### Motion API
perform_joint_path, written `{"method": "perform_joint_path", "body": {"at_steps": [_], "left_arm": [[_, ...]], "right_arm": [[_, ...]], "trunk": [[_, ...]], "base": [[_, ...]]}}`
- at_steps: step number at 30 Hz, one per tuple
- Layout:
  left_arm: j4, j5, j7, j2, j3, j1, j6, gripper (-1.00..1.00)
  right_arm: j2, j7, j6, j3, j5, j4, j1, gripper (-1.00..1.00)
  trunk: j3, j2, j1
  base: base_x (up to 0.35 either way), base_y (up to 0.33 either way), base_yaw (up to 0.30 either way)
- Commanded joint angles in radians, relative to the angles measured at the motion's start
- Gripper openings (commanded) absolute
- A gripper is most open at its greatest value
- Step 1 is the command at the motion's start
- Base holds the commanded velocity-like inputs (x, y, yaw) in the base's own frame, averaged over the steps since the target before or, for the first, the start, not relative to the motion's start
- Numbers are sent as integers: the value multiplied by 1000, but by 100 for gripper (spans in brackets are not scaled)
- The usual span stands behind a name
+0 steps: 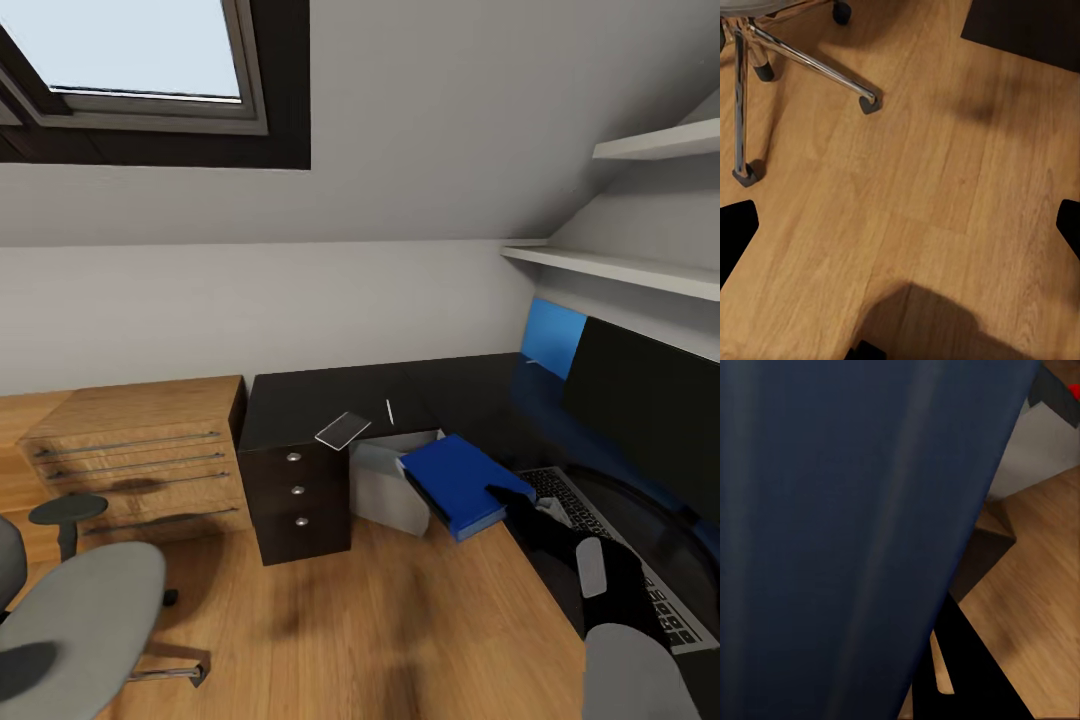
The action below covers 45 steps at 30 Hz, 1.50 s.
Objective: In the bedroom, organize the workspace by keeping the computer under the desk, ensuring the monitor is on the desk, placing the keyboard on the desk next to the monitor, placing the mouse on the desk next to the keyboard, moving the folder from the swivel chair onto the desk next to the mouse, stacking the notebook on top of the folder with the pen on top of the notebook, and positioning the swivel chair next to the desk.
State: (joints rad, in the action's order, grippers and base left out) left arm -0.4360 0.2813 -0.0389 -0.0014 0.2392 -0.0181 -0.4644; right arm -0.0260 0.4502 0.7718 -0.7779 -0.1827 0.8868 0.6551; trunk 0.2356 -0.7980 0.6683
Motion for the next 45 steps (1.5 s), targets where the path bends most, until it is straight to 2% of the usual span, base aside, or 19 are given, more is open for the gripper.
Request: {"method": "perform_joint_path", "body": {"at_steps": [1,4,8,10,17,20,27,45], "left_arm": [[-1,9,-4,0,0,0,0,100],[-1,9,-3,-1,0,0,1,100],[-1,6,1,-5,-1,0,7,100],[-2,-8,5,-8,-1,0,9,100],[-5,-159,20,-20,0,0,6,100],[-6,-182,21,-23,0,0,4,100],[-6,-196,22,-24,0,0,3,100],[-1,-197,22,-25,2,0,3,100]], "right_arm": [[-1,2,21,-5,-1,14,1,-100],[-2,4,54,-6,-5,59,1,-100],[-4,5,63,-6,-10,75,1,-100],[-4,7,62,-6,-12,80,1,-100],[0,69,58,-6,-13,84,1,-100],[1,93,58,-6,-12,84,0,-100],[-1,116,60,-6,-14,83,0,-100],[1,120,58,-6,-20,81,0,-100]], "trunk": [[1,-1,0],[1,-1,0],[1,-1,0],[1,-1,0],[1,-1,0],[1,-1,0],[1,-1,0],[2,-1,0]], "base": [[0,0,0],[0,0,0],[0,0,0],[0,0,0],[0,0,0],[0,0,0],[0,0,-96],[44,-46,-52]]}}
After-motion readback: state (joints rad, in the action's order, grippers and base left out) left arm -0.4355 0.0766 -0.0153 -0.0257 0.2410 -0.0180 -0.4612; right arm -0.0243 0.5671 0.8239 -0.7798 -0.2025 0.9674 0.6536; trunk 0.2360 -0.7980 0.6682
